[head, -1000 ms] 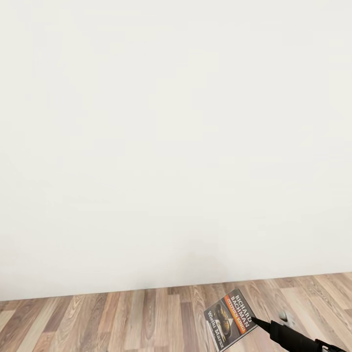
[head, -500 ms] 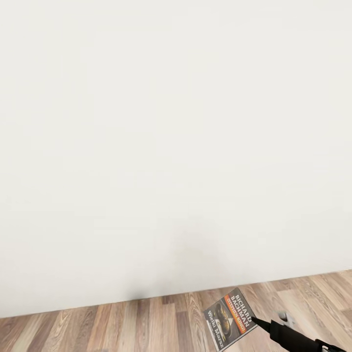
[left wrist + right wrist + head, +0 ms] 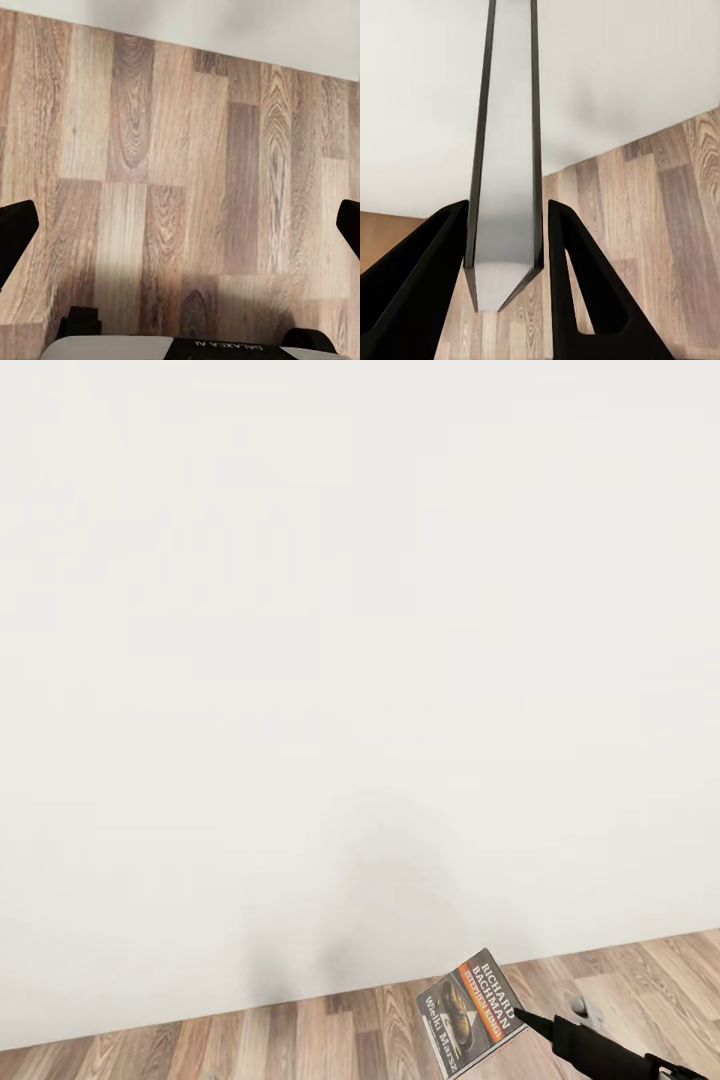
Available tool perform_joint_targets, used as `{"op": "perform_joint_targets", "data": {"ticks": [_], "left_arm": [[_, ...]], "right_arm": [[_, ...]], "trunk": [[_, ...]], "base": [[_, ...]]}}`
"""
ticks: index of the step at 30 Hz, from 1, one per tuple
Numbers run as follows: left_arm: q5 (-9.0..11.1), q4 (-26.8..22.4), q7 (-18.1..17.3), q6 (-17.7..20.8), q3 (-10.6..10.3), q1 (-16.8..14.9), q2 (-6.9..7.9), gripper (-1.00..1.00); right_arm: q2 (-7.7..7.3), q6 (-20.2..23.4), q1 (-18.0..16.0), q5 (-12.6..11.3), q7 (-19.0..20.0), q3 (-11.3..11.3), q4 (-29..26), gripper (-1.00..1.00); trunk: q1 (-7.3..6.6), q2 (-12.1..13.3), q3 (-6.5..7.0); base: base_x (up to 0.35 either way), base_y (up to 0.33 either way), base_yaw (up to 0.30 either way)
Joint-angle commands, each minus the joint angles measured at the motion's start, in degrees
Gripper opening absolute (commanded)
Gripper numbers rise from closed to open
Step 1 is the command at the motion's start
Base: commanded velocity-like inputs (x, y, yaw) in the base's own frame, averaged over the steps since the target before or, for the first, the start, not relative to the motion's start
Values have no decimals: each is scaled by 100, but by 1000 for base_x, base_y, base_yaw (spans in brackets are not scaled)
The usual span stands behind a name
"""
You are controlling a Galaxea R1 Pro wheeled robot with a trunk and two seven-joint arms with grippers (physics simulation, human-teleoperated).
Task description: In the bedroom, move the book from the bed onto either nightstand, and place the two sandals side by side next to the bed.
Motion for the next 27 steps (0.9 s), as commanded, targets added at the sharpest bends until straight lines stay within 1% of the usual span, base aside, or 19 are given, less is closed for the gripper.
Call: {"op": "perform_joint_targets", "data": {"ticks": [1,17,21,27], "left_arm": [[49,6,-22,-17,-48,-5,1,100],[51,5,-22,-16,-48,-5,1,100],[51,8,-22,-15,-48,-5,1,100],[51,9,-22,-15,-48,-5,1,100]], "right_arm": [[2,33,-10,-58,32,22,16,-100],[2,33,-10,-58,32,22,16,-100],[2,33,-10,-58,32,22,16,-100],[2,33,-10,-58,32,24,16,-100]], "trunk": [[5,-6,-8],[5,-6,-8],[5,-6,-12],[5,-6,-29]], "base": [[325,0,0],[323,0,-1],[101,0,-156],[11,0,-265]]}}
